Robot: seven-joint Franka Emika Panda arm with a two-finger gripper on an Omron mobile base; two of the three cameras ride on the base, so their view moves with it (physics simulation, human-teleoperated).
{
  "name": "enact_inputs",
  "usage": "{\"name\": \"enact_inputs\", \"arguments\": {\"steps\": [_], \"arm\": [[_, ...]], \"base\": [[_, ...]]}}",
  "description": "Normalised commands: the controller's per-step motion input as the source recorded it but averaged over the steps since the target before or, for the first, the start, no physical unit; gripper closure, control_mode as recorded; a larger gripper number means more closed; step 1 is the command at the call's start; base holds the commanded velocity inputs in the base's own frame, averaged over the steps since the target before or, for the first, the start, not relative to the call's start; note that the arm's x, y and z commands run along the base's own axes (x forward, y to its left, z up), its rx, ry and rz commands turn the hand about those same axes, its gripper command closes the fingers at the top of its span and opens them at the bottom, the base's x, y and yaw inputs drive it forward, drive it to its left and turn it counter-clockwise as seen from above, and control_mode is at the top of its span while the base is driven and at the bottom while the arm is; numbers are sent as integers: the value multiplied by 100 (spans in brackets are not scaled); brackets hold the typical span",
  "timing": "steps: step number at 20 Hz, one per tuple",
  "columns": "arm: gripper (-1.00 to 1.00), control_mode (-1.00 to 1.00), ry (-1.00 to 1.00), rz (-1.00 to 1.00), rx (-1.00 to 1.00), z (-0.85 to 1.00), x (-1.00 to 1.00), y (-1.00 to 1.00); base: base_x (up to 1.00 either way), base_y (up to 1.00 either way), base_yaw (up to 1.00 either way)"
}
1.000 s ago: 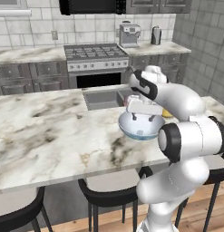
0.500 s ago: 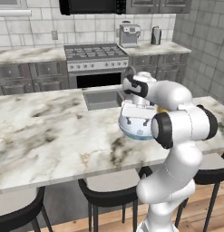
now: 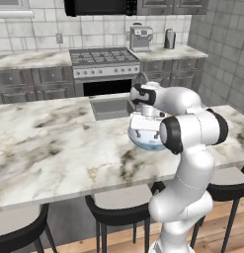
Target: There are two ice cubes in the ice bowl. Place both ice cubes in the glass cup.
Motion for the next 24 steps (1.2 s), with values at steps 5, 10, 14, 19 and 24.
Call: {"name": "enact_inputs", "arguments": {"steps": [5,10,14,19,24], "arm": [[-100,-100,2,0,0,-4,-36,16],[-100,-100,-11,3,0,0,-28,0],[-100,-100,-23,8,-1,-6,-27,0],[-100,-100,-13,8,0,-33,-14,0],[-100,-100,-5,0,0,-16,45,0]], "base": [[0,0,0],[0,0,0],[0,0,0],[0,0,0],[0,0,0]]}}
